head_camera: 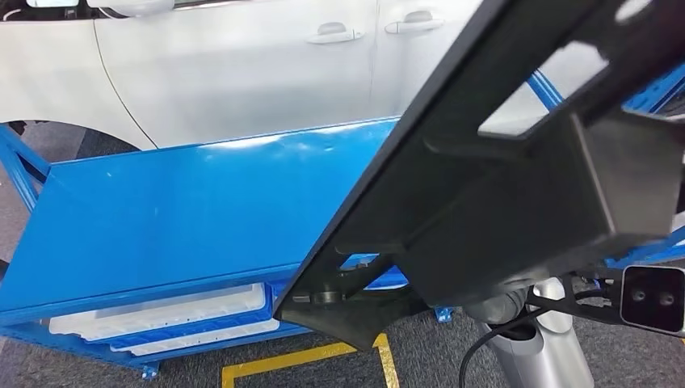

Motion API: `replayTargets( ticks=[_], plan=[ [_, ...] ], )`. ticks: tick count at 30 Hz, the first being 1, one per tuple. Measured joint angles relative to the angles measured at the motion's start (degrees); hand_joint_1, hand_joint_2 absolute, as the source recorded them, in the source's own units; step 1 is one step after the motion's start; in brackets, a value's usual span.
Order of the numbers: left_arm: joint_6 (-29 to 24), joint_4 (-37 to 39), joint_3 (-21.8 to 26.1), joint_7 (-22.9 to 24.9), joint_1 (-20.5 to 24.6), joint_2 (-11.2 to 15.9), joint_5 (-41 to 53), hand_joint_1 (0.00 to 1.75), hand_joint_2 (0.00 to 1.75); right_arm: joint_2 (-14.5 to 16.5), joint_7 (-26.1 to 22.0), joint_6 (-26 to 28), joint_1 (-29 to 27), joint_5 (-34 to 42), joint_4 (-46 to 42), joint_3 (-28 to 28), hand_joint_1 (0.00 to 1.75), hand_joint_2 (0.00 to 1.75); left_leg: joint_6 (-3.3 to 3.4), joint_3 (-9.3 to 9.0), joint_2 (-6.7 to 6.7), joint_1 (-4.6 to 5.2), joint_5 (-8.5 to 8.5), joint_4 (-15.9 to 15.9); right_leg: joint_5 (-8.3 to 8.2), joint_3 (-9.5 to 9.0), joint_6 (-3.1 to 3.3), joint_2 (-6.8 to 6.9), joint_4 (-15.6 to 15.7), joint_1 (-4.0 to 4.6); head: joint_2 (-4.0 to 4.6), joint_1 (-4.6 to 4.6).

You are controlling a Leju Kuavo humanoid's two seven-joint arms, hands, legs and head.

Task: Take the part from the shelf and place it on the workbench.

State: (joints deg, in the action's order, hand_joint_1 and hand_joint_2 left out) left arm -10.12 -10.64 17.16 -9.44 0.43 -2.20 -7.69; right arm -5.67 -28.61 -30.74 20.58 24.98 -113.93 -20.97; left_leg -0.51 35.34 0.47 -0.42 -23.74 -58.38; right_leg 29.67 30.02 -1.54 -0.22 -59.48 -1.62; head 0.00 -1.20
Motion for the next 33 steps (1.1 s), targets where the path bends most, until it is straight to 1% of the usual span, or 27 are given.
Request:
replayTargets(
  ticks=[2, 3, 4, 5, 7, 8, 9, 10, 11, 12, 14, 15, 16, 18, 19, 20, 21, 23, 24, 25, 26, 27, 28, 29, 30, 31, 33],
  plan=[
    [0.1, 0.0, 0.0, -0.1, -0.1, 0.1, 0.1, 0.00, 0.00, 0.0, -0.3, -0.4, -0.3, -0.1, -0.6, -0.1, 1.75, 1.75, -0.83, 0.43, -0.08, -0.01, 0.58, -0.2, -0.22, 0.46, 1.21, -0.14, 0.1, 0.24, 0.01, 0.00],
    [0.2, 0.0, 0.0, -0.2, -0.1, 0.1, 0.3, 0.00, 0.00, 0.0, -0.4, -0.5, -0.2, 0.0, -0.8, -0.2, 1.75, 1.75, -1.22, 0.70, -0.10, -0.11, 0.45, -0.4, -0.56, 0.81, 1.77, -0.07, 0.2, 0.24, 0.01, 0.00],
    [0.3, 0.0, 0.0, -0.2, -0.1, 0.1, 0.5, 0.00, 0.00, 0.0, -0.3, -0.6, -0.1, 0.2, -1.1, -0.2, 1.75, 1.75, -1.56, 1.13, -0.11, -0.25, -0.53, -1.1, -1.07, 1.27, 2.28, 0.04, 0.3, 0.26, 0.01, -0.03],
    [0.3, 0.0, 0.0, -0.3, -0.1, 0.1, 0.7, 0.00, 0.00, -0.1, -0.2, -0.8, 0.2, 0.5, -1.3, -0.3, 1.75, 1.75, -1.82, 1.85, -0.11, -0.35, -2.52, -2.9, -1.65, 1.84, 2.71, 0.13, 0.4, 0.24, 0.01, -0.05],
    [0.4, 0.0, 0.0, -0.4, 0.0, 0.3, 1.0, 0.00, 0.00, -0.1, 0.1, -1.3, 0.9, 1.0, -1.7, -0.7, 1.75, 1.75, -2.17, 3.90, -0.11, -0.43, -8.10, -9.7, -2.82, 3.28, 3.15, 0.19, 0.3, 0.39, 0.02, -0.12],
    [0.4, 0.0, 0.0, -0.3, 0.1, 0.4, 1.1, 0.00, 0.00, -0.1, 0.3, -1.5, 1.2, 1.2, -1.8, -0.9, 1.75, 1.75, -2.25, 4.72, -0.11, -0.45, -10.10, -13.3, -3.42, 4.08, 3.24, 0.19, 0.3, 0.54, 0.01, -0.13],
    [0.5, 0.0, 0.0, -0.3, 0.2, 0.5, 1.2, 0.00, 0.00, -0.1, 0.5, -1.7, 1.4, 1.3, -1.9, -1.3, 1.75, 1.75, -2.22, 4.88, -0.11, -0.44, -10.82, -15.8, -4.04, 4.87, 3.29, 0.21, 0.3, 0.70, 0.01, -0.13],
    [0.5, 0.0, 0.0, -0.3, 0.2, 0.6, 1.2, 0.00, 0.00, -0.1, 0.6, -1.9, 1.5, 1.4, -1.9, -1.6, 1.75, 1.75, -2.05, 4.07, -0.12, -0.40, -10.25, -16.5, -4.63, 5.63, 3.30, 0.22, 0.3, 0.87, 0.01, -0.14],
    [0.5, 0.0, 0.0, -0.2, 0.3, 0.7, 1.2, 0.00, 0.00, -0.1, 0.7, -2.0, 1.6, 1.3, -1.9, -1.8, 1.75, 1.75, -1.73, 2.21, -0.13, -0.30, -8.81, -14.9, -5.19, 6.29, 3.30, 0.22, 0.3, 1.04, 0.01, -0.14],
    [0.5, 0.0, 0.0, -0.2, 0.4, 0.7, 1.2, 0.00, 0.00, -0.1, 0.8, -2.1, 1.7, 1.3, -1.9, -2.1, 1.75, 1.75, -1.24, -0.59, -0.15, -0.12, -7.29, -11.6, -5.73, 6.85, 3.27, 0.21, 0.3, 1.20, 0.01, -0.14],
    [0.5, 0.0, 0.0, -0.1, 0.7, 0.9, 1.2, 0.00, 0.00, -0.1, 0.8, -2.2, 1.8, 1.3, -2.1, -2.4, 1.75, 1.75, -0.20, -6.48, -0.15, 0.32, -6.66, -3.2, -6.76, 7.58, 2.98, 0.24, 0.3, 1.44, 0.01, -0.09],
    [0.5, 0.0, 0.0, -0.1, 0.8, 1.0, 1.2, 0.00, 0.00, -0.1, 0.8, -2.2, 1.9, 1.3, -2.2, -2.6, 1.75, 1.75, 0.21, -8.17, -0.15, 0.55, -6.94, -0.3, -7.25, 7.74, 2.72, 0.31, 0.4, 1.42, 0.01, -0.10],
    [0.5, 0.0, 0.0, -0.1, 0.9, 1.1, 1.2, 0.00, 0.00, -0.1, 0.8, -2.2, 2.0, 1.3, -2.3, -2.7, 1.75, 1.75, 0.48, -8.84, -0.13, 0.73, -7.26, 1.3, -7.78, 7.80, 2.39, 0.39, 0.6, 1.33, 0.00, -0.24],
    [0.4, 0.0, 0.0, -0.1, 0.9, 1.1, 1.2, 0.00, 0.00, -0.1, 0.8, -2.3, 2.1, 1.3, -2.3, -3.0, 1.75, 1.75, 0.94, -8.44, -0.03, 0.81, -6.09, 2.3, -8.64, 7.82, 1.71, 0.50, 1.2, 1.14, 0.00, -0.51],
    [0.4, 0.0, 0.0, 0.0, 1.0, 1.2, 1.2, 0.00, 0.00, -0.1, 0.8, -2.3, 2.1, 1.3, -2.3, -3.1, 1.75, 1.75, 1.24, -8.14, 0.07, 0.71, -5.25, 2.8, -8.02, 8.06, 1.44, 0.45, 0.9, 1.10, 0.00, -0.60],
    [0.4, 0.0, 0.0, 0.0, 1.0, 1.2, 1.2, 0.00, 0.00, -0.1, 0.8, -2.3, 2.1, 1.3, -2.3, -3.1, 1.75, 1.75, 1.53, -7.69, 0.18, 0.57, -4.32, 3.2, -6.30, 8.56, 1.18, 0.39, -0.3, 1.09, 0.00, -0.55],
    [0.4, 0.0, 0.0, 0.0, 1.0, 1.2, 1.1, 0.00, 0.00, -0.1, 0.8, -2.3, 2.2, 1.3, -2.3, -3.2, 1.75, 1.75, 1.73, -7.04, 0.29, 0.42, -3.45, 3.5, -3.54, 9.39, 0.95, 0.32, -2.8, 1.02, 0.01, -0.54],
    [0.3, 0.0, 0.0, 0.1, 1.0, 1.2, 1.0, 0.00, 0.00, -0.1, 0.8, -2.3, 2.2, 1.4, -2.3, -3.3, 1.75, 1.75, 1.93, -5.33, 0.35, 0.45, -2.09, 3.4, 1.94, 11.34, 0.43, 0.27, -10.3, 0.87, 0.02, -0.54],
    [0.2, 0.0, 0.0, 0.1, 1.0, 1.2, 0.9, 0.00, 0.00, -0.1, 0.8, -2.4, 2.1, 1.4, -2.3, -3.4, 1.75, 1.75, 1.88, -4.37, 0.36, 0.44, -1.46, 3.2, 2.96, 11.78, 0.18, 0.27, -13.6, 0.78, 0.02, -0.53],
    [0.1, 0.0, 0.0, 0.1, 0.9, 1.1, 0.9, 0.00, 0.00, -0.1, 0.8, -2.4, 2.1, 1.5, -2.2, -3.5, 1.75, 1.75, 1.78, -3.42, 0.36, 0.42, -0.90, 2.9, 2.59, 11.39, -0.02, 0.28, -15.1, 0.68, 0.01, -0.54],
    [0.0, 0.0, 0.0, 0.0, 0.9, 1.1, 0.8, 0.00, 0.00, -0.1, 0.8, -2.5, 2.1, 1.5, -2.1, -3.6, 1.75, 1.75, 1.64, -2.49, 0.36, 0.37, -0.42, 2.6, 1.27, 9.96, -0.17, 0.29, -14.5, 0.56, 0.01, -0.52],
    [0.0, 0.0, 0.0, -0.1, 0.9, 1.0, 0.7, 0.00, 0.00, -0.1, 0.8, -2.5, 2.2, 1.6, -2.0, -3.8, 1.75, 1.75, 1.46, -1.60, 0.35, 0.32, -0.04, 2.1, -0.23, 7.46, -0.28, 0.32, -11.8, 0.42, 0.01, -0.52],
    [-0.1, 0.0, 0.0, -0.2, 0.8, 0.9, 0.7, 0.00, 0.00, 0.0, 0.8, -2.5, 2.3, 1.6, -1.8, -3.9, 1.75, 1.75, 1.23, -0.75, 0.32, 0.33, 0.21, 1.5, -0.79, 4.39, -0.31, 0.34, -7.8, 0.32, 0.01, -0.52],
    [-0.2, 0.0, 0.0, -0.3, 0.8, 0.8, 0.6, 0.00, 0.00, 0.1, 0.8, -2.5, 2.4, 1.6, -1.7, -4.1, 1.75, 1.75, 0.97, -0.01, 0.27, 0.35, 0.42, 0.9, -0.70, 1.71, -0.07, 0.28, -3.9, 0.37, 0.01, -0.56],
    [-0.3, 0.0, 0.1, -0.4, 0.8, 0.8, 0.5, 0.00, 0.00, 0.3, 0.8, -2.5, 2.6, 1.6, -1.5, -4.3, 1.75, 1.75, 0.64, 0.55, 0.24, 0.39, 0.64, 0.4, -0.22, -0.03, 0.25, 0.23, -1.0, 0.46, 0.01, -0.54],
    [-0.5, 0.0, 0.2, -0.5, 0.8, 0.7, 0.4, 0.00, 0.00, 0.5, 0.8, -2.4, 2.8, 1.6, -1.2, -4.5, 1.75, 1.75, 0.28, 0.94, 0.20, 0.43, 0.95, 0.0, 0.34, -0.73, 0.72, 0.15, 0.4, 0.64, 0.01, -0.53],
    [-0.7, 0.0, 0.4, -0.5, 0.7, 0.7, 0.3, 0.00, 0.00, 0.9, 0.7, -2.1, 3.2, 1.6, -0.6, -4.7, 1.75, 1.75, -0.48, 1.30, 0.17, 0.32, 1.65, 0.0, -0.16, -0.22, 1.80, 0.14, 0.8, 0.76, 0.01, -0.40]
  ],
)
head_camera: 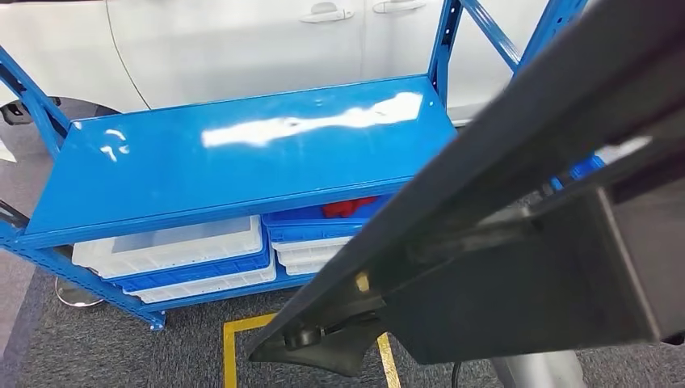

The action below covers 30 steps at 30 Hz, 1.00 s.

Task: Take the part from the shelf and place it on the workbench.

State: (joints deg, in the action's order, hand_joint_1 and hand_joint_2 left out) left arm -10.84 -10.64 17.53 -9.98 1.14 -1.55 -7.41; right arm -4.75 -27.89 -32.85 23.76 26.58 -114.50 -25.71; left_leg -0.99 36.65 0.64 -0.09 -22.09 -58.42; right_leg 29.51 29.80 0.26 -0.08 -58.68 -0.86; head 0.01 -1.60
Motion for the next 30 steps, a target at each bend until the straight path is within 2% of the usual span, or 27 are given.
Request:
replayTargets(
  ticks=[1, 2, 3, 5, 6, 7, 8, 9, 10, 11, 12, 13, 15, 16, 17, 18, 20, 21, 22, 23, 24, 25, 26, 27, 28, 30],
  plan=[
    [-0.1, 0.0, 0.1, 0.0, -0.1, -0.1, 0.0, 0.00, 0.00, 0.2, 0.0, 0.2, 0.3, 0.0, 0.3, -0.1, 1.75, 1.75, -0.35, 0.31, -0.04, -0.10, -0.41, -0.3, -0.57, 0.40, 0.51, 0.07, 0.1, -0.05, 0.00, -0.01],
    [-0.1, 0.0, 0.2, 0.0, -0.1, -0.2, -0.1, 0.00, 0.00, 0.5, 0.0, 0.4, 0.7, 0.0, 0.6, -0.2, 1.75, 1.75, -0.70, 0.86, -0.07, -0.22, -1.87, -1.4, -1.24, 0.93, 0.95, 0.16, 0.3, -0.16, 0.01, -0.01],
    [-0.1, 0.0, 0.3, 0.0, -0.2, -0.2, 0.0, 0.00, 0.00, 0.7, 0.0, 0.6, 1.0, -0.1, 0.9, -0.3, 1.75, 1.75, -1.02, 1.69, -0.11, -0.34, -4.27, -3.7, -1.96, 1.62, 1.27, 0.24, 0.5, -0.25, 0.01, -0.05],
    [0.1, 0.0, 0.5, -0.1, -0.2, -0.4, 0.3, 0.00, 0.00, 1.0, 0.2, 1.4, 1.5, -0.1, 1.3, -0.4, 1.75, 1.75, -1.59, 3.62, -0.13, -0.50, -9.76, -10.8, -3.24, 3.22, 1.46, 0.27, 0.5, -0.16, 0.00, -0.09],
    [0.3, 0.0, 0.5, -0.2, -0.2, -0.4, 0.6, 0.00, 0.00, 1.1, 0.3, 1.8, 1.6, -0.2, 1.6, -0.4, 1.75, 1.75, -1.75, 4.14, -0.13, -0.54, -11.11, -14.0, -3.84, 4.04, 1.44, 0.29, 0.4, -0.10, 0.00, -0.09],
    [0.6, 0.0, 0.5, -0.4, -0.2, -0.4, 1.0, 0.00, 0.00, 1.1, 0.3, 2.2, 1.6, -0.5, 1.8, -0.4, 1.75, 1.75, -1.79, 3.90, -0.13, -0.54, -11.12, -15.8, -4.43, 4.83, 1.39, 0.31, 0.4, -0.06, 0.00, -0.08],
    [0.9, 0.0, 0.5, -0.6, -0.2, -0.4, 1.4, 0.00, 0.00, 1.1, 0.2, 2.7, 1.5, -0.9, 2.0, -0.4, 1.75, 1.75, -1.72, 2.66, -0.13, -0.54, -10.02, -15.5, -5.00, 5.59, 1.31, 0.31, 0.3, -0.02, 0.01, -0.08],
    [1.1, 0.0, 0.5, -0.8, -0.2, -0.4, 1.6, 0.00, 0.00, 1.1, 0.0, 3.0, 1.5, -1.4, 2.1, -0.4, 1.75, 1.75, -1.53, 0.36, -0.15, -0.53, -8.42, -13.1, -5.54, 6.27, 1.21, 0.30, 0.2, 0.02, 0.01, -0.08],
    [1.3, 0.0, 0.5, -1.0, -0.1, -0.3, 1.9, 0.00, 0.00, 1.1, -0.2, 3.3, 1.4, -1.8, 2.2, -0.4, 1.75, 1.75, -1.19, -2.80, -0.23, -0.50, -7.39, -9.0, -6.05, 6.81, 1.07, 0.28, 0.2, 0.05, 0.00, -0.09],
    [1.5, 0.0, 0.5, -1.1, -0.1, -0.3, 2.0, 0.00, 0.00, 1.1, -0.4, 3.4, 1.4, -2.1, 2.3, -0.4, 1.75, 1.75, -0.82, -6.00, -0.32, -0.37, -7.19, -4.3, -6.55, 7.21, 0.86, 0.26, 0.2, 0.11, 0.01, -0.08],
    [1.6, 0.0, 0.5, -1.2, 0.0, -0.3, 2.2, 0.00, 0.00, 1.1, -0.6, 3.6, 1.3, -2.3, 2.3, -0.4, 1.75, 1.75, -0.45, -8.27, -0.41, -0.21, -7.37, -0.8, -7.04, 7.38, 0.57, 0.26, 0.3, 0.12, 0.01, -0.05],
    [1.6, 0.0, 0.5, -1.2, 0.0, -0.3, 2.3, 0.00, 0.00, 1.1, -0.8, 3.7, 1.3, -2.5, 2.4, -0.4, 1.75, 1.75, -0.10, -9.61, -0.49, 0.00, -7.83, 1.6, -7.53, 7.42, 0.22, 0.28, 0.4, 0.08, 0.01, -0.16],
    [1.6, 0.0, 0.5, -1.2, 0.1, -0.2, 2.7, 0.00, 0.00, 1.2, -1.3, 4.1, 1.2, -2.9, 2.6, -0.4, 1.75, 1.75, 0.54, -9.59, -0.48, 0.15, -7.33, 2.6, -8.43, 7.39, -0.54, 0.29, 0.9, 0.02, 0.01, -0.36],
    [1.6, 0.0, 0.5, -1.2, 0.1, -0.2, 2.8, 0.00, 0.00, 1.2, -1.7, 4.2, 1.2, -3.1, 2.7, -0.4, 1.75, 1.75, 0.92, -9.36, -0.36, 0.07, -6.75, 2.9, -8.16, 7.59, -0.84, 0.25, 0.8, -0.03, 0.01, -0.48],
    [1.7, 0.0, 0.5, -1.2, 0.2, -0.1, 2.9, 0.00, 0.00, 1.2, -2.1, 4.2, 1.2, -3.4, 2.9, -0.4, 1.75, 1.75, 1.34, -8.93, -0.22, -0.04, -6.06, 3.1, -6.89, 8.05, -1.05, 0.20, -0.1, -0.02, 0.01, -0.41],
    [1.7, 0.0, 0.5, -1.2, 0.2, -0.1, 3.0, 0.00, 0.00, 1.2, -2.6, 4.2, 1.1, -3.6, 3.0, -0.4, 1.75, 1.75, 1.72, -8.35, -0.08, -0.15, -5.31, 3.4, -4.55, 8.86, -1.24, 0.17, -2.2, -0.02, 0.02, -0.33],
    [1.8, 0.0, 0.5, -1.2, 0.2, 0.0, 2.9, 0.00, 0.00, 1.1, -3.3, 4.1, 1.1, -3.8, 3.2, -0.3, 1.75, 1.75, 2.20, -6.94, 0.18, -0.02, -4.24, 3.4, 0.97, 11.13, -1.50, 0.15, -9.6, -0.05, 0.01, -0.20],
    [1.8, 0.0, 0.5, -1.2, 0.1, 0.0, 2.8, 0.00, 0.00, 1.1, -3.7, 4.0, 1.0, -3.9, 3.3, -0.2, 1.75, 1.75, 2.26, -6.23, 0.33, 0.08, -3.76, 3.3, 2.42, 12.07, -1.64, 0.15, -13.4, -0.05, 0.01, -0.18],
    [1.8, 0.0, 0.6, -1.2, 0.1, 0.0, 2.6, 0.00, 0.00, 1.0, -4.0, 4.0, 0.9, -3.9, 3.5, -0.1, 1.75, 1.75, 2.27, -5.57, 0.56, 0.15, -3.36, 3.2, 2.40, 12.35, -1.72, 0.16, -15.8, -0.05, 0.00, -0.17],
    [1.8, 0.0, 0.6, -1.2, 0.1, 0.0, 2.5, 0.00, 0.00, 1.0, -4.3, 3.9, 0.9, -3.9, 3.6, 0.0, 1.75, 1.75, 2.22, -4.94, 0.84, 0.21, -3.00, 3.0, 1.34, 11.61, -1.73, 0.20, -16.2, -0.04, 0.00, -0.17],
    [1.8, 0.0, 0.7, -1.3, 0.1, 0.0, 2.4, 0.00, 0.00, 0.9, -4.4, 3.9, 0.8, -3.9, 3.7, 0.0, 1.75, 1.75, 2.14, -4.41, 1.17, 0.24, -2.77, 2.8, -0.22, 9.65, -1.65, 0.41, -14.1, -0.02, 0.00, -0.17],
    [1.8, 0.0, 0.8, -1.4, 0.1, 0.0, 2.4, 0.00, 0.00, 0.9, -4.5, 3.9, 0.9, -3.9, 3.8, 0.1, 1.75, 1.75, 2.04, -4.00, 1.52, 0.28, -2.63, 2.4, -1.49, 6.76, -1.48, 1.04, -10.1, 0.03, 0.00, -0.16],
    [1.8, 0.0, 0.9, -1.6, 0.1, 0.0, 2.3, 0.00, 0.00, 0.9, -4.6, 3.8, 1.0, -4.0, 3.9, 0.1, 1.75, 1.75, 1.88, -3.64, 1.83, 0.38, -2.59, 2.0, -1.88, 3.76, -1.25, 1.91, -5.7, 0.26, 0.01, -0.15],
    [1.7, 0.0, 1.0, -1.9, 0.1, 0.0, 2.1, 0.00, 0.00, 1.0, -4.8, 3.9, 1.1, -4.1, 4.0, 0.1, 1.75, 1.75, 1.66, -3.39, 2.19, 0.48, -2.53, 1.7, -1.75, 1.56, -0.91, 2.67, -2.1, 0.49, 0.01, -0.18],
    [1.6, 0.0, 1.1, -2.2, 0.1, 0.1, 2.0, 0.00, 0.00, 1.0, -4.9, 3.9, 1.2, -4.2, 4.0, 0.1, 1.75, 1.75, 1.43, -3.20, 2.57, 0.57, -2.45, 1.4, -1.33, 0.36, -0.55, 3.11, 0.1, 0.71, 0.01, -0.14],
    [1.4, 0.0, 1.2, -2.7, 0.1, 0.3, 2.0, 0.00, 0.00, 1.0, -5.0, 4.1, 1.3, -4.3, 4.1, 0.1, 1.75, 1.75, 0.87, -3.02, 3.42, 0.62, -2.22, 1.2, -1.16, 0.35, 0.26, 2.55, 1.2, 0.83, 0.01, -0.09]
  ],
)
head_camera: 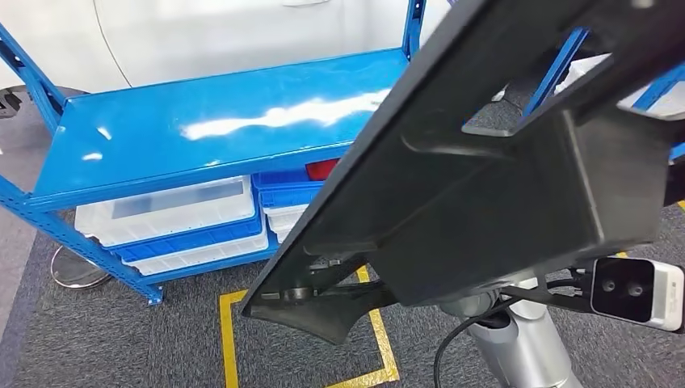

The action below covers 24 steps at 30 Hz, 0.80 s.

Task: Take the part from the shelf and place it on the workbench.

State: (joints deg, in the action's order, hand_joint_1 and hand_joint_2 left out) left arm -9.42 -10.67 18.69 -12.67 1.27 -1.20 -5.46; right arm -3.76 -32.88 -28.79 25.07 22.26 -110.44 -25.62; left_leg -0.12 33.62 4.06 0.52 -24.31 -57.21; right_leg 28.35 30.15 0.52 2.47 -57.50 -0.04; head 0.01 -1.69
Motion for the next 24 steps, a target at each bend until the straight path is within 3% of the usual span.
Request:
replayTargets(
  ticks=[2, 3, 6, 7, 8, 10, 11, 12, 14, 16, 18, 20, 21, 22, 23, 24],
  plan=[
    [-0.3, 0.0, 0.0, -0.2, 0.0, 0.3, 0.2, 0.00, 0.00, 0.0, 0.1, 0.4, 0.0, -0.2, 0.0, 0.0, 1.75, 1.75, -0.75, 0.50, -0.65, -0.19, -1.07, -1.1, -0.61, 0.25, 0.79, -0.82, 0.4, -0.25, -0.01, 0.03],
    [-0.6, 0.0, 0.1, -0.2, 0.0, 0.6, 0.4, 0.00, 0.00, 0.0, 0.0, 0.7, 0.0, -0.4, 0.0, 0.0, 1.75, 1.75, -1.14, 1.30, -1.52, -0.33, -2.62, -3.1, -0.94, 0.39, 1.13, -1.18, 0.6, -0.39, 0.00, 0.02],
    [-1.5, 0.0, 0.3, 0.4, -0.2, 1.5, 0.8, 0.00, 0.00, 0.0, -1.0, 2.5, -0.6, -2.3, 0.0, 0.2, 1.75, 1.75, -2.03, 5.44, -3.40, -0.82, -8.52, -14.1, -1.55, 1.04, 1.44, -2.44, 0.6, -0.46, 0.00, -0.01],
    [-1.7, 0.0, 0.3, 0.7, -0.3, 1.8, 1.0, 0.00, 0.00, 0.0, -1.5, 3.0, -1.0, -3.3, 0.0, 0.3, 1.75, 1.75, -2.19, 6.15, -3.46, -0.96, -9.08, -16.4, -1.67, 1.19, 1.39, -2.96, 0.6, -0.48, -0.01, -0.02],
    [-1.7, 0.0, 0.4, 0.9, -0.4, 2.2, 1.2, 0.00, 0.00, -0.1, -2.0, 3.4, -1.5, -4.4, 0.0, 0.6, 1.75, 1.75, -2.28, 5.83, -3.48, -1.09, -8.45, -16.5, -1.77, 1.28, 1.31, -3.51, 0.5, -0.50, -0.01, -0.02],
    [-1.5, 0.0, 0.4, 0.8, -0.5, 3.0, 1.9, 0.00, 0.00, -0.5, -2.8, 4.1, -2.3, -5.9, 0.0, 1.3, 1.75, 1.75, -2.21, 2.17, -4.11, -1.39, -4.63, -10.1, -1.84, 1.30, 1.12, -4.67, 0.3, -0.59, -0.01, -0.02],
    [-1.4, 0.0, 0.4, 0.6, -0.6, 3.5, 2.2, 0.00, 0.00, -0.8, -3.3, 4.2, -2.7, -6.4, 0.0, 1.7, 1.75, 1.75, -2.07, -0.19, -5.22, -1.51, -3.13, -6.0, -1.88, 1.40, 0.93, -5.24, 0.3, -0.61, 0.00, 0.01],
    [-1.4, 0.0, 0.4, 0.4, -0.7, 3.9, 2.4, 0.00, 0.00, -1.1, -3.7, 4.3, -3.0, -6.6, -0.1, 2.1, 1.75, 1.75, -1.92, -1.97, -6.27, -1.59, -2.21, -2.7, -1.98, 1.56, 0.64, -5.81, 0.2, -0.65, 0.00, 0.00],
    [-1.4, 0.0, 0.5, 0.0, -0.8, 4.6, 2.8, 0.00, 0.00, -1.7, -4.2, 4.3, -3.7, -6.8, -0.1, 2.9, 1.75, 1.75, -1.63, -3.30, -7.36, -1.53, -2.30, -0.1, -2.37, 2.04, -0.11, -6.91, 0.2, -0.78, 0.00, 0.01],
    [-1.5, 0.0, 0.6, -0.2, -0.6, 5.1, 2.9, 0.00, 0.00, -2.3, -4.4, 4.3, -4.3, -7.1, -0.2, 3.5, 1.75, 1.75, -1.13, -3.30, -6.18, -1.51, -2.31, 0.7, -2.54, 2.50, -0.85, -7.52, 0.1, -0.85, 0.01, 0.03],
    [-1.8, 0.0, 0.7, -0.3, -0.4, 5.3, 2.9, 0.00, 0.00, -3.1, -4.6, 4.3, -4.6, -7.7, -0.4, 3.8, 1.75, 1.75, -0.26, -3.35, -4.89, -1.64, -2.09, 1.5, -0.80, 4.02, -1.31, -5.96, -2.5, -0.67, 0.01, 0.21],
    [-1.7, 0.0, 0.9, -0.4, -0.5, 5.3, 2.6, 0.00, 0.00, -3.9, -5.1, 4.2, -4.9, -8.8, -0.6, 4.0, 1.75, 1.75, 0.36, -3.23, -3.73, -1.51, -1.90, 1.7, 2.82, 7.46, -1.50, -3.83, -9.7, -0.64, 0.01, 0.40],
    [-1.7, 0.0, 1.1, -0.6, -0.6, 5.3, 2.5, 0.00, 0.00, -4.4, -5.4, 4.2, -5.1, -9.3, -0.6, 4.0, 1.75, 1.75, 0.47, -3.14, -3.15, -1.37, -1.92, 1.6, 4.27, 9.36, -1.61, -3.40, -13.7, -0.70, 0.00, 0.44],
    [-2.0, 0.0, 1.2, -0.8, -0.6, 5.3, 2.5, 0.00, 0.00, -4.8, -5.7, 4.2, -5.2, -9.6, -0.6, 4.0, 1.75, 1.75, 0.54, -3.08, -2.58, -1.27, -1.96, 1.4, 4.77, 10.59, -1.70, -3.21, -16.2, -0.76, -0.01, 0.44],
    [-2.7, 0.0, 1.4, -1.2, -0.6, 5.3, 2.5, 0.00, 0.00, -5.3, -5.8, 4.2, -5.3, -9.7, -0.7, 3.9, 1.75, 1.75, 0.57, -3.03, -2.03, -1.20, -2.05, 1.3, 4.21, 10.81, -1.76, -3.05, -16.7, -0.81, 0.00, 0.45],
    [-3.6, 0.0, 1.5, -1.7, -0.5, 5.3, 2.6, 0.00, 0.00, -5.8, -5.9, 4.3, -5.3, -9.7, -1.0, 3.9, 1.75, 1.75, 0.57, -3.00, -1.51, -1.17, -2.19, 1.0, 2.64, 9.82, -1.76, -2.78, -14.7, -0.83, 0.00, 0.45]
  ],
)
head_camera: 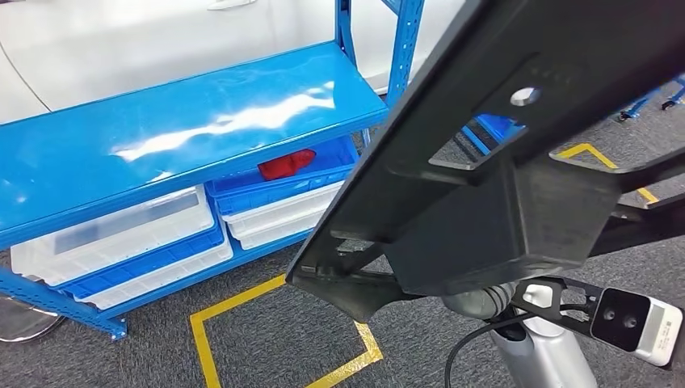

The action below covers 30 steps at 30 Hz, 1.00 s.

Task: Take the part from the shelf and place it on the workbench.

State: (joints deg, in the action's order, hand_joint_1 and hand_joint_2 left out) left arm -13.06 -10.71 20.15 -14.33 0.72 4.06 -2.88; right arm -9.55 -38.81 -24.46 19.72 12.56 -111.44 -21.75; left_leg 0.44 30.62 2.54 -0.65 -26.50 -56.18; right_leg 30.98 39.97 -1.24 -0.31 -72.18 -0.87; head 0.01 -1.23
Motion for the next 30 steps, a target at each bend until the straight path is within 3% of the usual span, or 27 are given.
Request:
replayTargets(
  ticks=[1, 3, 5, 7, 9, 12, 13, 14, 15, 16, 18, 20, 22, 24, 26, 28, 29, 30],
  plan=[
    [-0.8, 0.0, 0.1, -0.4, 0.1, -0.1, 0.1, 0.00, 0.00, -0.5, 0.0, 0.2, 0.0, 0.0, -0.4, 0.0, 1.75, 1.75, -0.08, 0.01, 0.46, 0.03, -0.21, -0.3, -2.09, -1.91, 0.09, 0.64, 3.8, 0.01, 0.01, 0.01],
    [-1.6, 0.0, 0.3, -0.9, 0.1, -0.2, 0.3, 0.00, 0.00, -1.4, 0.0, 0.7, 0.0, 0.0, -1.5, -0.1, 1.75, 1.75, -0.50, 0.16, 1.19, 0.31, -0.72, -1.0, -4.57, -5.41, 0.53, 2.64, 10.9, 0.36, 0.01, 0.04],
    [-1.9, 0.0, 0.6, -1.1, 0.1, -0.3, 0.3, 0.00, 0.00, -2.1, 0.0, 0.9, 0.0, -0.1, -2.4, -0.2, 1.75, 1.75, -1.04, 0.34, 2.00, 0.62, -0.99, -1.5, -4.74, -6.17, 1.17, 3.37, 13.2, 0.73, 0.00, -0.01],
    [-1.9, 0.0, 0.9, -1.2, 0.2, -0.5, 0.4, 0.00, 0.00, -2.5, 0.0, 0.9, -0.2, -0.1, -2.9, -0.2, 1.75, 1.75, -1.56, 0.39, 2.87, 0.63, -1.12, -1.5, -5.02, -5.86, 1.85, 2.31, 13.4, 0.71, -0.01, -0.06],
    [-1.4, 0.0, 1.0, -1.0, 0.4, -0.6, 0.9, 0.00, 0.00, -3.0, -0.2, 0.6, -0.3, -0.1, -3.4, -0.3, 1.75, 1.75, -2.18, 1.03, 1.65, 0.41, -2.75, -3.3, -5.42, -5.80, 2.52, 1.37, 13.8, 0.50, 0.00, -0.09],
    [-1.1, 0.0, 1.0, 0.2, 0.3, -0.7, 1.6, 0.00, 0.00, -3.5, -0.2, -0.3, -0.4, 0.3, -4.6, -0.6, 1.75, 1.75, -2.80, 5.12, -1.38, 0.08, -8.37, -13.2, -5.79, -5.57, 3.03, 0.00, 13.9, 0.39, 0.00, -0.15],
    [-1.2, 0.0, 1.0, 0.6, 0.3, -0.8, 1.7, 0.00, 0.00, -3.7, 0.2, -0.5, -0.4, 0.5, -5.1, -0.8, 1.75, 1.75, -2.87, 6.44, -1.70, 0.05, -9.43, -16.3, -5.85, -5.48, 3.06, -0.56, 13.9, 0.42, -0.01, -0.14],
    [-1.4, 0.0, 1.0, 0.9, 0.3, -0.9, 1.7, 0.00, 0.00, -3.8, 0.7, -0.6, -0.4, 0.7, -5.5, -1.0, 1.75, 1.75, -2.87, 6.98, -1.86, 0.04, -9.42, -17.7, -5.90, -5.41, 3.04, -1.16, 13.8, 0.43, 0.00, -0.14],
    [-1.5, 0.0, 1.0, 1.1, 0.3, -1.0, 1.8, 0.00, 0.00, -3.9, 1.2, -0.6, -0.4, 1.0, -5.9, -1.1, 1.75, 1.75, -2.77, 6.41, -2.01, 0.03, -8.21, -16.7, -5.95, -5.37, 3.00, -1.80, 13.7, 0.43, 0.00, -0.15],
    [-1.5, 0.0, 1.0, 1.2, 0.3, -1.1, 1.9, 0.00, 0.00, -4.0, 1.6, -0.6, -0.4, 1.2, -6.2, -1.2, 1.75, 1.75, -2.60, 4.84, -2.36, 0.01, -6.18, -13.5, -5.99, -5.37, 2.93, -2.44, 13.6, 0.43, 0.00, -0.14],
    [-1.7, 0.0, 1.0, 1.4, 0.4, -1.2, 2.0, 0.00, 0.00, -4.1, 2.0, -0.5, -0.3, 1.5, -6.8, -1.2, 1.75, 1.75, -2.07, 1.04, -4.76, -0.06, -2.77, -5.4, -6.17, -5.22, 2.61, -3.62, 13.5, 0.42, 0.01, -0.09],
    [-1.7, 0.0, 1.0, 1.4, 0.4, -1.3, 2.0, 0.00, 0.00, -4.2, 2.2, -0.4, -0.2, 1.6, -7.2, -1.3, 1.75, 1.75, -1.61, -0.47, -6.55, 0.01, -1.95, -1.6, -6.61, -4.75, 1.89, -4.71, 13.5, 0.28, 0.00, -0.08],
    [-1.7, 0.0, 1.0, 1.4, 0.6, -1.4, 2.0, 0.00, 0.00, -4.4, 2.4, -0.4, -0.1, 1.6, -7.4, -1.4, 1.75, 1.75, -1.09, -0.54, -5.77, 0.07, -1.65, -1.1, -7.15, -4.39, 0.98, -5.78, 13.7, 0.11, -0.01, -0.09],
    [-1.7, 0.0, 1.0, 1.4, 0.7, -1.5, 2.0, 0.00, 0.00, -4.8, 2.4, -0.4, -0.1, 1.7, -7.7, -1.5, 1.75, 1.75, -0.32, -0.80, -4.42, -0.07, -0.98, -0.3, -6.29, -3.72, 0.40, -4.46, 12.6, 0.25, 0.01, 0.04],
    [-1.7, 0.0, 1.0, 1.4, 0.6, -1.5, 2.0, 0.00, 0.00, -5.0, 2.5, -0.4, 0.0, 1.8, -7.8, -1.6, 1.75, 1.75, 0.23, -0.77, -3.00, -0.05, -0.54, 0.1, -2.83, -1.20, 0.04, -1.58, 7.1, 0.36, 0.01, 0.26],
    [-1.7, 0.0, 1.0, 1.4, 0.5, -1.5, 2.0, 0.00, 0.00, -5.2, 2.5, -0.4, 0.0, 1.9, -7.9, -1.8, 1.75, 1.75, 0.39, -0.42, -1.63, 0.12, -0.48, 0.0, 0.62, 2.18, -0.35, -0.42, -0.6, 0.18, 0.00, 0.38],
    [-1.7, 0.0, 1.0, 1.4, 0.5, -1.6, 1.9, 0.00, 0.00, -5.3, 2.5, -0.4, 0.0, 2.1, -7.9, -1.9, 1.75, 1.75, 0.39, -0.28, -0.93, 0.17, -0.49, -0.2, 1.03, 2.87, -0.49, -0.28, -2.6, 0.08, -0.01, 0.39],
    [-1.8, 0.0, 1.0, 1.4, 0.6, -1.6, 1.8, 0.00, 0.00, -5.3, 2.6, -0.4, 0.0, 2.5, -7.9, -2.0, 1.75, 1.75, 0.36, -0.18, -0.28, 0.18, -0.53, -0.3, 0.37, 2.38, -0.57, -0.09, -2.2, 0.01, 0.00, 0.40]
  ],
)
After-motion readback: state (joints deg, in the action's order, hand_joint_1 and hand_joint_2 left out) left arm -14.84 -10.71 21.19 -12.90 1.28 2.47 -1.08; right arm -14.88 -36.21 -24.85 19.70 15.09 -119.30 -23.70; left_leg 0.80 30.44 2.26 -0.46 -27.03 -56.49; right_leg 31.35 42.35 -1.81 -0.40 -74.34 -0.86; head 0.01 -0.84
